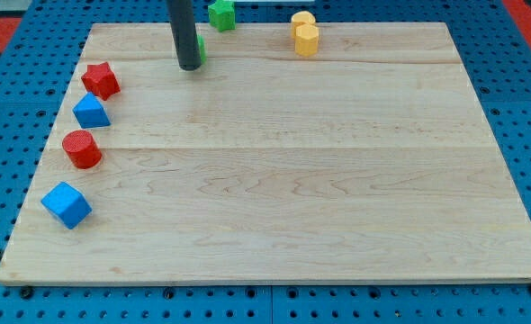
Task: Move the red star into the red circle
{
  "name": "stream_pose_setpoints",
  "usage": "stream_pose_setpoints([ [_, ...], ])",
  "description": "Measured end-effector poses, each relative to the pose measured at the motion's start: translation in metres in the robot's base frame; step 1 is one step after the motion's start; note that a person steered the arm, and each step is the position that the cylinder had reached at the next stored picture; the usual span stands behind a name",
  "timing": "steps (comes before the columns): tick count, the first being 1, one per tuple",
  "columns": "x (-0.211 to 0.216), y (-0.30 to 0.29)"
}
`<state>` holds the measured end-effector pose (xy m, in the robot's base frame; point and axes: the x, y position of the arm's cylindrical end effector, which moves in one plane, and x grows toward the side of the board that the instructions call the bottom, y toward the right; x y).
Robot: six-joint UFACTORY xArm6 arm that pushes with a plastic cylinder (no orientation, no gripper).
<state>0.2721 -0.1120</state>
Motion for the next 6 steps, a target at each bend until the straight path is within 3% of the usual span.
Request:
stream_pose_setpoints([
  [1,-0.044,0.027],
  [2,-0.036,0.029],
  [5,-0.014,-0.161],
  [6,0.032,-0.141],
])
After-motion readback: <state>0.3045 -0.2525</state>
